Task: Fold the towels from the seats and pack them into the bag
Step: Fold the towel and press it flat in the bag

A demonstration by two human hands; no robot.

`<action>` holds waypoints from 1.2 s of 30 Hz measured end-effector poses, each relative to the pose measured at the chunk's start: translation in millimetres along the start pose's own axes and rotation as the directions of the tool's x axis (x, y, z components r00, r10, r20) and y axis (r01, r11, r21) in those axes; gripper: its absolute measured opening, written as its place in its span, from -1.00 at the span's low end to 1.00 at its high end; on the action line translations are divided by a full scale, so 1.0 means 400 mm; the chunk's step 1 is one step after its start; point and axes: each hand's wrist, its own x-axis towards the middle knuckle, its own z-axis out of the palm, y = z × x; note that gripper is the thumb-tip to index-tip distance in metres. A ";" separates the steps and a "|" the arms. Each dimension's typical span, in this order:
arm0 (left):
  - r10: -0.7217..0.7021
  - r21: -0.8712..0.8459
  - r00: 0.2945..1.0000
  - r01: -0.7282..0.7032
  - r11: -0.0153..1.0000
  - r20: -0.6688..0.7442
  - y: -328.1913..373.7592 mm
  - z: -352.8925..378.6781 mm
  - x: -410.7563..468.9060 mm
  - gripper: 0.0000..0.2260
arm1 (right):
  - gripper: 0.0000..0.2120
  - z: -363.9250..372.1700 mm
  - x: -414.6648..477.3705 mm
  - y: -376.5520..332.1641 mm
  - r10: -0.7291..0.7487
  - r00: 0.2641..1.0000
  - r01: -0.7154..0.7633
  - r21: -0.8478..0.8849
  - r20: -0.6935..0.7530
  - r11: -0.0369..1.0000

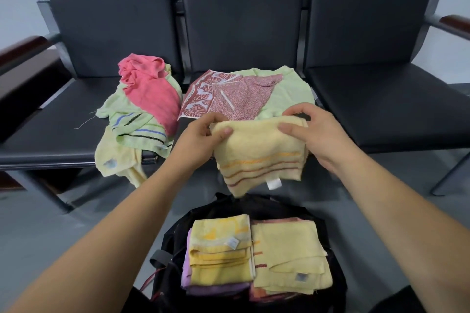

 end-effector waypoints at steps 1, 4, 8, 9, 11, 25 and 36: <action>-0.035 -0.082 0.999 0.033 0.996 -0.028 -0.001 0.000 -0.001 -0.89 | -0.78 0.002 -0.002 0.000 0.050 0.999 -0.049 0.129 -0.005 0.991; -0.128 -0.221 0.992 0.128 0.967 0.014 -0.014 -0.008 -0.003 -0.74 | -0.61 0.003 -0.013 -0.002 0.145 0.982 -0.180 0.385 0.119 0.905; -0.104 0.072 0.992 0.099 0.992 0.067 -0.028 -0.008 -0.020 -0.53 | -0.52 -0.009 -0.034 0.009 0.106 0.983 -0.115 0.049 0.153 0.992; -0.066 0.198 0.997 0.056 0.979 0.044 -0.029 0.000 -0.026 -0.55 | -0.49 -0.012 -0.038 0.015 0.072 0.992 -0.054 -0.172 0.103 0.984; 0.012 0.369 1.000 -0.011 0.929 -0.002 -0.024 0.018 -0.044 -0.64 | -0.48 -0.011 -0.049 0.029 0.015 0.999 0.003 -0.425 0.039 0.905; -0.065 -0.083 0.976 0.084 0.993 0.210 -0.087 0.147 -0.129 -0.76 | -0.81 -0.081 -0.179 0.136 0.238 0.971 -0.230 0.410 0.031 0.883; -0.419 0.119 0.863 0.402 0.908 0.284 -0.218 0.287 -0.211 -0.73 | -0.84 -0.090 -0.267 0.342 0.608 0.793 -0.605 0.139 0.023 0.784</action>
